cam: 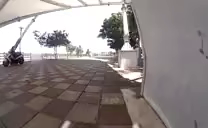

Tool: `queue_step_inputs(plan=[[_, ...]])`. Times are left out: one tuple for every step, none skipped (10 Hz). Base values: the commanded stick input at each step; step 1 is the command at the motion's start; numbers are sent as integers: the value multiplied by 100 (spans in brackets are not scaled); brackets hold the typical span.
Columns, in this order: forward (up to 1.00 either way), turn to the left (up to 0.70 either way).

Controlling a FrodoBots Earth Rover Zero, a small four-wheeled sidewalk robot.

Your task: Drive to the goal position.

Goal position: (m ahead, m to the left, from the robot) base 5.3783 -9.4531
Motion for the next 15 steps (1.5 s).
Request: queue_step_inputs(plan=[[0, -70], [0, -70], [0, -70], [0, -70], [0, -40], [0, -2], [0, 0], [0, 0], [0, 0], [0, 0], [0, 0], [0, 0], [0, 0], [0, 0], [0, 0]])
